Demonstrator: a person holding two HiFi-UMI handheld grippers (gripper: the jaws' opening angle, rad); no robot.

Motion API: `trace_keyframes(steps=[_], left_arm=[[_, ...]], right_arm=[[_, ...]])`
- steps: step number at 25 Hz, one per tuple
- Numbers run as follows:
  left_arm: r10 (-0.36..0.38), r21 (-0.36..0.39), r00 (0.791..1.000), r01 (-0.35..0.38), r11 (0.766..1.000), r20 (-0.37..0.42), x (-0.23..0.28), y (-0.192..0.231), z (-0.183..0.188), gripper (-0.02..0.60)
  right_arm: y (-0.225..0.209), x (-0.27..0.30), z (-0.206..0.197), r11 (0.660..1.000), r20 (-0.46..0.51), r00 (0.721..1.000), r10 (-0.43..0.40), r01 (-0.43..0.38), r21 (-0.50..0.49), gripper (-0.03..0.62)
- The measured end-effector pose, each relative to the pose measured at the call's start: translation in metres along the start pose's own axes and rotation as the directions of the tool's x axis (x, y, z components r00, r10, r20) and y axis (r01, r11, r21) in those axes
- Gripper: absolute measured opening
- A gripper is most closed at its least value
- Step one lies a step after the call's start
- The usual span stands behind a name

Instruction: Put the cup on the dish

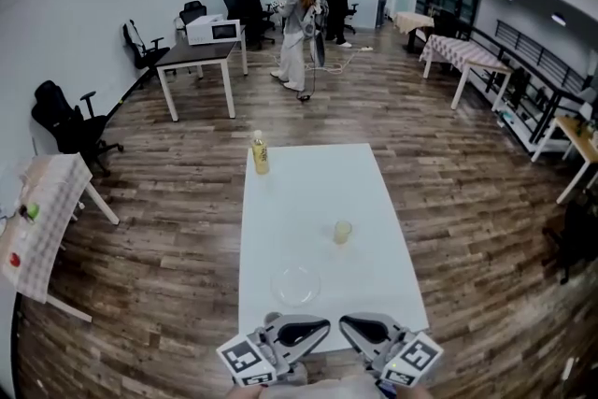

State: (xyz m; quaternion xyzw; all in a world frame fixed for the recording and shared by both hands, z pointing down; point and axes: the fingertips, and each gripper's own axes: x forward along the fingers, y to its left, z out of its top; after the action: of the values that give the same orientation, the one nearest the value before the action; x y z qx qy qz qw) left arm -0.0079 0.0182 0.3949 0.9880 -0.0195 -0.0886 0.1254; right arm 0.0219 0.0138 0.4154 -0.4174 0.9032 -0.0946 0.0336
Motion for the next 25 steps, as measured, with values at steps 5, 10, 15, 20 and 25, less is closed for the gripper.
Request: trace_keyframes(steps=[5,10,15,20,25], left_arm=[[-0.020,-0.029,1.000,0.020,0.999,-0.014,-0.002,0.019,-0.005,0.002],[-0.013,-0.059,1.000,0.012,0.998,-0.011,0.005,0.034,-0.011,0.002],[0.036,-0.042,0.999,-0.035,0.999,0.013,0.022,0.050,0.003,0.002],[0.089,-0.037,0.996,-0.088,0.995,0.026,0.037,0.058,0.003,0.000],[0.136,-0.027,0.990,-0.135,0.990,0.035,0.051,0.061,-0.001,0.001]], right_arm=[[-0.010,0.011,-0.001,0.999,-0.008,0.999,-0.031,0.031,0.009,0.032],[-0.025,0.014,-0.004,1.000,-0.023,1.000,-0.019,0.019,0.002,0.032],[-0.046,0.023,0.006,0.999,-0.024,0.999,0.040,-0.040,0.008,0.032],[-0.066,0.023,0.015,0.993,-0.040,0.992,0.118,-0.119,-0.012,0.032],[-0.077,0.020,0.010,0.982,-0.068,0.980,0.186,-0.187,-0.014,0.032]])
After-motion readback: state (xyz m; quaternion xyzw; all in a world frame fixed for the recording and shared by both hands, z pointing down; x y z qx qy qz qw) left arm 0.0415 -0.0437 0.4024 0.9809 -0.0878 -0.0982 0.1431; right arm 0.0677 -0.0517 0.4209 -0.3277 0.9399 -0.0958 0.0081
